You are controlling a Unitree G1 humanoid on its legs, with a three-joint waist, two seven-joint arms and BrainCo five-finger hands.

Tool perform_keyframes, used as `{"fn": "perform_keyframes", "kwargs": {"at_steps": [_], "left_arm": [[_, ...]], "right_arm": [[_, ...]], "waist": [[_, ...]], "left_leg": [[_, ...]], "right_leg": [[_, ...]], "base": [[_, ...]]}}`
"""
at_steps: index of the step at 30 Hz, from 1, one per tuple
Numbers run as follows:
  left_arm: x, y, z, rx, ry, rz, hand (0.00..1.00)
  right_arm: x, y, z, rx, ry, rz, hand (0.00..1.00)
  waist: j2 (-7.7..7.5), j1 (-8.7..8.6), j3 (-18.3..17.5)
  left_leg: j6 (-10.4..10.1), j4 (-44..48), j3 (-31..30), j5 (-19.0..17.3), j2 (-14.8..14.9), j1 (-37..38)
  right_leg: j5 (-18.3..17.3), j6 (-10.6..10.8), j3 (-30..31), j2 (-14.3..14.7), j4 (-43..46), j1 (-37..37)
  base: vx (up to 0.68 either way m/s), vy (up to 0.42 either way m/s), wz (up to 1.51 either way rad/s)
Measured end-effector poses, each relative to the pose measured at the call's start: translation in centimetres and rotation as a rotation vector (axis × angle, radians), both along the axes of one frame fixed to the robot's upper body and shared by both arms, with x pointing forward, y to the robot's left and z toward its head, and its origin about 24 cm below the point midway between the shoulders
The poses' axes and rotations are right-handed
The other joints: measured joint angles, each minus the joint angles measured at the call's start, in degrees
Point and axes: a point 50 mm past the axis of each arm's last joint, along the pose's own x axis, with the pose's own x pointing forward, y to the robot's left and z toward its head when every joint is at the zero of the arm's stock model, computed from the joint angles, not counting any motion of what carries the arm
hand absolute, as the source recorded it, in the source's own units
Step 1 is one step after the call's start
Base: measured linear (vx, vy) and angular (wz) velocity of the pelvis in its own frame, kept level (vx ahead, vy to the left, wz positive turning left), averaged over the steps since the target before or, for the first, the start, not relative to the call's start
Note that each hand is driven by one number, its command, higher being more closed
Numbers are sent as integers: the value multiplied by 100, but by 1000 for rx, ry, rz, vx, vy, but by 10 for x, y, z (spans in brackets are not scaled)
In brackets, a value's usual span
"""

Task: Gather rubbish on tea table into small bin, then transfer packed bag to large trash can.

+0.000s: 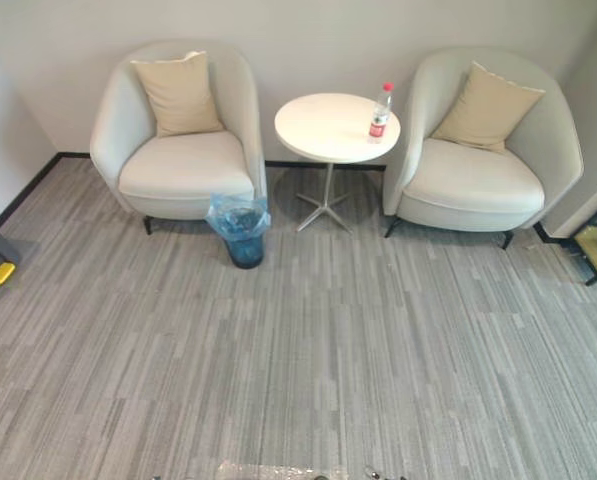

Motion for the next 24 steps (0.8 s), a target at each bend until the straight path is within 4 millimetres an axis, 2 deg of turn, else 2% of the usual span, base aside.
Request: {"fn": "perform_keyframes", "kwargs": {"at_steps": [5, 7, 9, 10, 12, 13, 14, 16, 17, 18, 20, 21, 22, 23, 24], "left_arm": [[4, -1, 0, 1, -4, -7, 0], [11, -1, 1, 2, -20, -10, 0], [18, -1, 3, 3, -41, -8, 0], [21, 0, 4, 6, -55, 4, 0], [30, 4, 7, 11, -106, 56, 0], [31, 3, 8, 6, -123, 90, 0], [29, 1, 8, -3, -130, 134, 0], [28, -1, 8, -3, -133, 146, 0], [28, -1, 8, -3, -136, 149, 0], [29, -1, 8, -4, -140, 150, 0], [30, -3, 8, -1, -143, 156, 0], [25, -4, 7, 1, -128, 157, 0], [25, 0, 7, 13, -124, 149, 0], [24, 2, 7, 21, -118, 137, 0], [26, 3, 8, 25, -122, 137, 0]], "right_arm": [[3, -1, 1, -1, -10, -13, 0], [6, -1, 1, -2, -21, -18, 0], [10, -3, 3, -5, -42, -44, 0], [10, -2, 3, 0, -48, -61, 0], [10, 4, 2, 11, -56, -89, 0], [10, 3, 2, 8, -60, -102, 0], [13, 1, 4, -2, -76, -113, 0], [16, -1, 6, -7, -96, -131, 0], [18, -1, 6, -8, -105, -131, 0], [22, 0, 7, -8, -118, -132, 0], [25, 0, 8, -9, -126, -130, 0], [24, -1, 8, -9, -121, -131, 0], [20, 2, 6, 0, -108, -139, 0], [19, 8, 5, 18, -105, -150, 0], [21, 14, 4, 37, -110, -165, 0]], "waist": [[28, -14, 105], [33, -21, 244], [73, -21, 444], [44, -19, 507], [-28, 10, 588], [-10, 43, 627], [6, 81, 645], [54, 79, 657], [48, 107, 654], [46, 133, 649], [106, 183, 618], [141, 229, 534], [43, 246, 440], [-30, 239, 346], [-69, 283, 323]], "left_leg": [[-47, 41, 112, -38, 30, -27], [-110, 456, 174, -253, 73, -259], [-229, 1202, 194, -593, 172, -544], [-389, 1687, 250, -709, 212, -738], [-418, 3097, 468, -718, 310, -1330], [-502, 3826, 535, -656, 406, -1616], [-464, 4411, 659, -724, 526, -1915], [-335, 4429, 873, -946, 623, -2132], [-312, 4207, 962, -962, 607, -2217], [-294, 3601, 982, -924, 538, -2296], [-314, 2423, 1019, -575, 466, -2293], [-183, 2051, 983, 22, 387, -2199], [-155, 1997, 1097, -80, 269, -2150], [-7, 2048, 1144, -260, 174, -2181], [54, 2147, 1302, -377, 142, -2121]], "right_leg": [[5, -13, 101, 8, 39, -64], [-81, -29, 123, 23, 247, -172], [-298, -93, 130, 69, 602, -285], [-443, -129, 173, 73, 746, -362], [-695, -206, 271, 53, 1030, -397], [-820, -244, 357, 64, 1198, -379], [-902, -326, 422, 69, 1308, -315], [-986, -324, 572, 36, 1317, -208], [-1017, -299, 640, -22, 1306, -200], [-1064, -242, 716, -112, 1292, -209], [-1209, -97, 902, -186, 1288, -195], [-1321, 16, 1021, -248, 1272, -183], [-1336, 65, 1100, -372, 1210, -172], [-1304, 96, 1164, -446, 1279, -190], [-1354, 178, 1221, -530, 1555, -238]], "base": [[-4, -4, -10], [0, -21, -11], [-22, -35, -5], [-58, -52, -4], [-17, -70, -16], [88, -47, -31], [154, -11, -31], [171, 46, -28], [199, 109, -41], [224, 133, -49], [273, 211, -51], [323, 263, -47], [380, 249, -39], [424, 224, -25], [506, 233, -33]]}}
